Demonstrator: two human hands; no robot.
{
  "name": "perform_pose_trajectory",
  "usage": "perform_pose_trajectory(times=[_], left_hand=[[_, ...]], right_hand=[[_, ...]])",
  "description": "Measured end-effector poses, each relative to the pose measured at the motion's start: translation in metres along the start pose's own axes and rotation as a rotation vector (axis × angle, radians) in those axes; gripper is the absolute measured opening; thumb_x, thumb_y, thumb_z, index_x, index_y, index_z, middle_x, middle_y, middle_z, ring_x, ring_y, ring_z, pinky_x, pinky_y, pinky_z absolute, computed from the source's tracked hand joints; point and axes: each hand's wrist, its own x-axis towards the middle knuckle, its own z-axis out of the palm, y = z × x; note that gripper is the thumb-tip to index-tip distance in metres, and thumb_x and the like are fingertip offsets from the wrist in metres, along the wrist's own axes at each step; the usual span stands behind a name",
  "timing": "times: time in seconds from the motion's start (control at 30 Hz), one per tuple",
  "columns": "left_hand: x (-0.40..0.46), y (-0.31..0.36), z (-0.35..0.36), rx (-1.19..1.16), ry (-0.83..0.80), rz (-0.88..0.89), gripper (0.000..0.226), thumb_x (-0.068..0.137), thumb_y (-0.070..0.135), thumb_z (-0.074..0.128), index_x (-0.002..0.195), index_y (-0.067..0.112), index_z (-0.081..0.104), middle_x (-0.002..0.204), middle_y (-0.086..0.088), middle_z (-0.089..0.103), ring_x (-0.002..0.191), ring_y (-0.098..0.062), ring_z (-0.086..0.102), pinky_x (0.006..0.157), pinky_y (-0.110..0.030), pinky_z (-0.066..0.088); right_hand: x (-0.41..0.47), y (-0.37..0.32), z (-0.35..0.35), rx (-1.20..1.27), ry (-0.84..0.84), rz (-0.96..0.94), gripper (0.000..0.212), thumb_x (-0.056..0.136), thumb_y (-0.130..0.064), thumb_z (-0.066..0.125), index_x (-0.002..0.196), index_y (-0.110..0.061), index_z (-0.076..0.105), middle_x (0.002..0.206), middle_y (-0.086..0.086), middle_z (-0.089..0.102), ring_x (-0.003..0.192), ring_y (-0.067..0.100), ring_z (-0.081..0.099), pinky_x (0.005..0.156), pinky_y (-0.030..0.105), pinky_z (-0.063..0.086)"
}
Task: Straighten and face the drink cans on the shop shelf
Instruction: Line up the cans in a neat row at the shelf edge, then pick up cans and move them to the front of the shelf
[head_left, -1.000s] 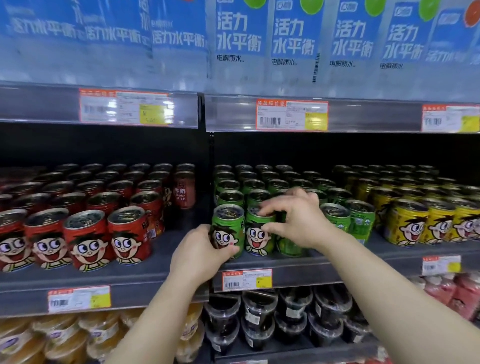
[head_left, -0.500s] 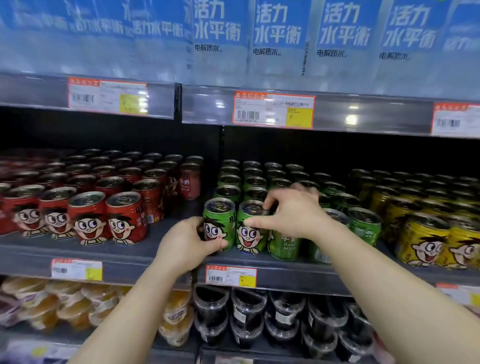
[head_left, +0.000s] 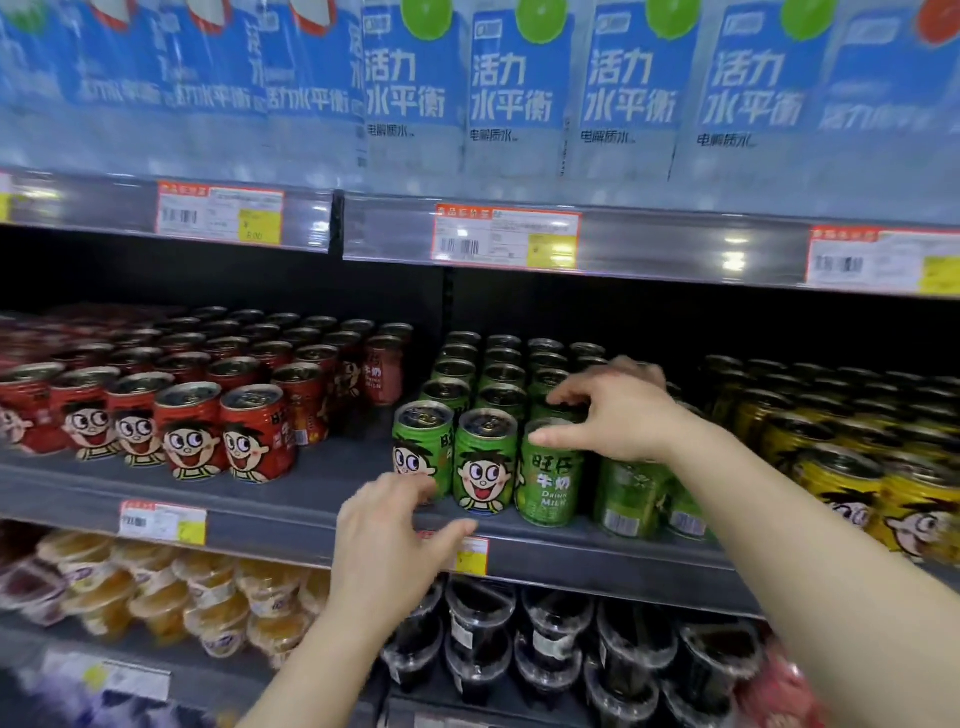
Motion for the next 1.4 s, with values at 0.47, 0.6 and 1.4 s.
perform_pose_trajectory(times=[0.47,0.6,1.4], left_hand=[[-0.012,0.022,0.039,0.066,0.01,0.07,0.04,0.061,0.066,0.062,0.077,0.03,0.073,0.075,0.014,0.062,0.078,-0.016,0.06,0.077,-0.03,0.027],[-0.012,0.02,0.039,0.07,0.001,0.072,0.041,0.063,0.066,0.06,0.076,0.03,0.073,0.076,0.014,0.063,0.078,-0.016,0.06,0.078,-0.03,0.027],[-0.011,0.02,0.04,0.094,-0.007,0.074,0.049,0.064,0.072,0.052,0.077,0.031,0.074,0.077,0.016,0.061,0.078,-0.015,0.059,0.078,-0.032,0.029]], right_hand=[[-0.006,0.012,-0.005,0.168,-0.233,-0.11,0.06,0.081,-0.055,0.062,0.134,-0.029,0.051,0.138,-0.008,0.052,0.123,0.014,0.049,0.103,0.032,0.035],[-0.006,0.006,-0.007,0.122,-0.257,-0.081,0.072,0.077,-0.066,0.058,0.138,-0.03,0.045,0.142,-0.006,0.047,0.129,0.017,0.042,0.106,0.035,0.03],[-0.011,0.021,0.0,0.386,-0.215,-0.046,0.072,0.075,-0.062,0.064,0.135,-0.029,0.043,0.131,-0.009,0.055,0.11,0.011,0.054,0.099,0.03,0.042]])
